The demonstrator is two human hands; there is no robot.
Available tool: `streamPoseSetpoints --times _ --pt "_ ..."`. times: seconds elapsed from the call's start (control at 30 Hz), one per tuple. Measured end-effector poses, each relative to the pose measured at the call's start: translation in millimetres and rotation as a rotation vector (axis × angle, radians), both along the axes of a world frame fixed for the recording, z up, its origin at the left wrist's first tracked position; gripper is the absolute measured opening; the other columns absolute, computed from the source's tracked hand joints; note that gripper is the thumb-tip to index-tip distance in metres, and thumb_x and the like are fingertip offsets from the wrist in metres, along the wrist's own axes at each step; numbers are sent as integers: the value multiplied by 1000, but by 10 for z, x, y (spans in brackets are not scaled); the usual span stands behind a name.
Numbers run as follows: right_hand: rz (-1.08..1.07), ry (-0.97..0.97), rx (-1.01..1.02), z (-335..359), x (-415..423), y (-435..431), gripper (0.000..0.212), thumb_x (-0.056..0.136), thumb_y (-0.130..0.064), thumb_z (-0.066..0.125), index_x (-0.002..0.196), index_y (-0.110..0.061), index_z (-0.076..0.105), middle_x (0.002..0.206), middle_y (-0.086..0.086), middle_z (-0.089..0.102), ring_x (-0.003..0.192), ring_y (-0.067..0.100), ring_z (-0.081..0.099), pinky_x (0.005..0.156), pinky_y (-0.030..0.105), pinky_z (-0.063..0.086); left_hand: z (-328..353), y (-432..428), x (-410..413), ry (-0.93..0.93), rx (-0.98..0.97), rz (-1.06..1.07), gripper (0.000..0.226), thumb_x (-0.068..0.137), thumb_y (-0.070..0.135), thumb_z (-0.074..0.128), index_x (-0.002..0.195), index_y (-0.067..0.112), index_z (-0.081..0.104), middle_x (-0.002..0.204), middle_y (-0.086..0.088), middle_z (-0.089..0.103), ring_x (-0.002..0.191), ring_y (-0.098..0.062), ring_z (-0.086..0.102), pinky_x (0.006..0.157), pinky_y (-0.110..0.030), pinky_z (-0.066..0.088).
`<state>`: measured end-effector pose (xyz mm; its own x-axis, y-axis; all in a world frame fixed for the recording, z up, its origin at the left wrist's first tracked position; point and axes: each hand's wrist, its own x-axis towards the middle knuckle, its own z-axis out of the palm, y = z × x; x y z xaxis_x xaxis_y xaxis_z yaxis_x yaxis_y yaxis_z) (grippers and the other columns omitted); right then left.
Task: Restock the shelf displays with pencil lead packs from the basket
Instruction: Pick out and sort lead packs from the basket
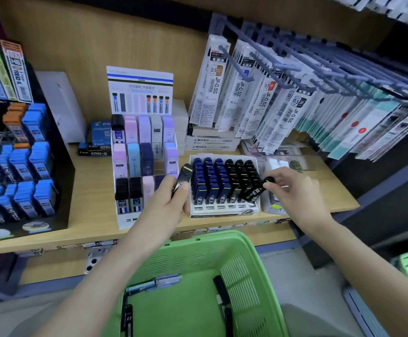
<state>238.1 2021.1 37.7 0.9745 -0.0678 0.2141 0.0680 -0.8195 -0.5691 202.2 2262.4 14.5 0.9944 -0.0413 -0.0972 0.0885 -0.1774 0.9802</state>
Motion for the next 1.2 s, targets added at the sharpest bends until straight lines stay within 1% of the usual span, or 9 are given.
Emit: streamPoseSetpoints --times 0.17,0.3,0.37,0.5,0.63,0.77,1.0,1.1,1.2 --pt "48 52 -12 -273 72 -43 14 86 -11 66 98 -17 68 75 -14 59 73 -4 55 67 4 42 -32 -81 21 9 17 -27 24 99 27 38 97 5 48 57 11 50 42 -7 32 47 -23 27" --pt "88 57 -37 -336 91 -63 15 88 -10 63 102 -14 68 81 -2 65 79 16 63 77 23 48 -41 -117 29 3 19 -34 25 99 28 39 99 5 48 61 7 48 44 -8 32 46 -21 28" --pt "115 48 -81 -327 107 -85 16 89 -10 61 103 -14 68 81 1 66 72 18 62 69 21 46 -53 -125 34 4 14 -42 25 99 29 39 98 6 48 63 5 48 45 -10 32 46 -21 28" --pt "188 81 -177 -332 148 -121 19 92 -8 57 104 -15 69 80 0 68 52 1 53 56 12 41 -78 -144 47 0 18 -62 24 99 30 39 97 8 50 66 0 44 48 -12 31 48 -25 27" --pt "256 60 -245 -355 155 -63 21 92 -9 57 110 -12 69 106 1 64 73 16 57 74 29 48 -105 -158 62 -15 30 -82 22 98 30 40 96 12 51 66 1 44 49 -12 31 49 -26 27" --pt "241 51 -302 -407 197 -22 23 92 -10 58 112 -12 69 106 4 57 91 24 59 81 34 47 -126 -164 68 -26 36 -90 21 97 32 41 94 15 53 64 4 43 49 -12 31 50 -26 28" --pt "195 -11 -319 -417 118 -47 23 90 -14 60 113 -13 62 109 -1 57 86 17 61 69 33 48 -169 -179 72 -47 45 -100 22 96 32 44 95 12 55 66 0 43 48 -11 31 48 -24 27" --pt "161 -75 -117 -361 -32 6 16 91 -18 59 107 -17 62 98 -7 56 73 2 53 68 24 46 -191 -210 57 -64 61 -144 21 95 31 45 95 12 55 68 -1 45 45 -5 33 49 -23 27" --pt "170 114 302 -226 -265 165 13 95 -19 52 102 -26 59 88 -4 64 73 2 59 68 15 49 -226 -268 8 -85 81 -209 20 96 28 44 95 13 56 65 2 42 42 -1 34 47 -17 29"
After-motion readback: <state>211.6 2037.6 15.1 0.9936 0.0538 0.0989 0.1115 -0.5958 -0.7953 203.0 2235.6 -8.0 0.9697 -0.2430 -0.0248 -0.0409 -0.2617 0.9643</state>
